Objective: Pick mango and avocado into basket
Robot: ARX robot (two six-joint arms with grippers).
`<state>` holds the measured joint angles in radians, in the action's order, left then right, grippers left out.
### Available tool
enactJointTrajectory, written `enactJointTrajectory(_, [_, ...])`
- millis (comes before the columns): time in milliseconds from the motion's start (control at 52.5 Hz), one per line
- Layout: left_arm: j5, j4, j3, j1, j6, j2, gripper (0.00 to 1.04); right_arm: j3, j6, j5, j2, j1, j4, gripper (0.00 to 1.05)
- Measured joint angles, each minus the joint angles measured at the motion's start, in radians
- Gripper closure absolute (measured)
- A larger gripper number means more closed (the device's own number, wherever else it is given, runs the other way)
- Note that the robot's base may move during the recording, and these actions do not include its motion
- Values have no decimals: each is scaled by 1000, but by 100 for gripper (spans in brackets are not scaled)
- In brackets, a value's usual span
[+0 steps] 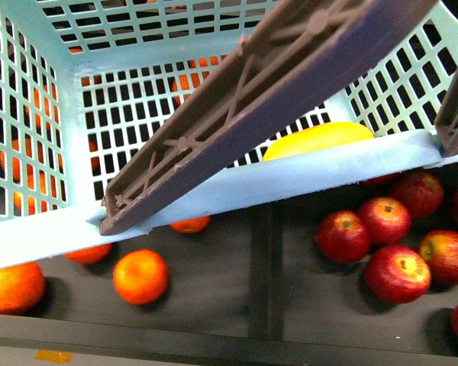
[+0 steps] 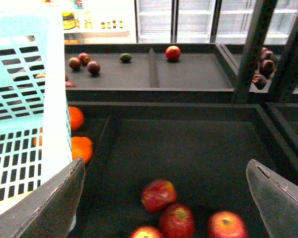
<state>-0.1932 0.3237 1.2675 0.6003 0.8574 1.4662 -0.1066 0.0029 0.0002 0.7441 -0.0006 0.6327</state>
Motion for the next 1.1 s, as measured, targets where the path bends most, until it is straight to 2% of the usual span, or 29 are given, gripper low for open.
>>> enactJointTrajectory(1104, [5, 0, 0, 0, 2, 0, 91, 3, 0, -1, -1, 0, -1, 9])
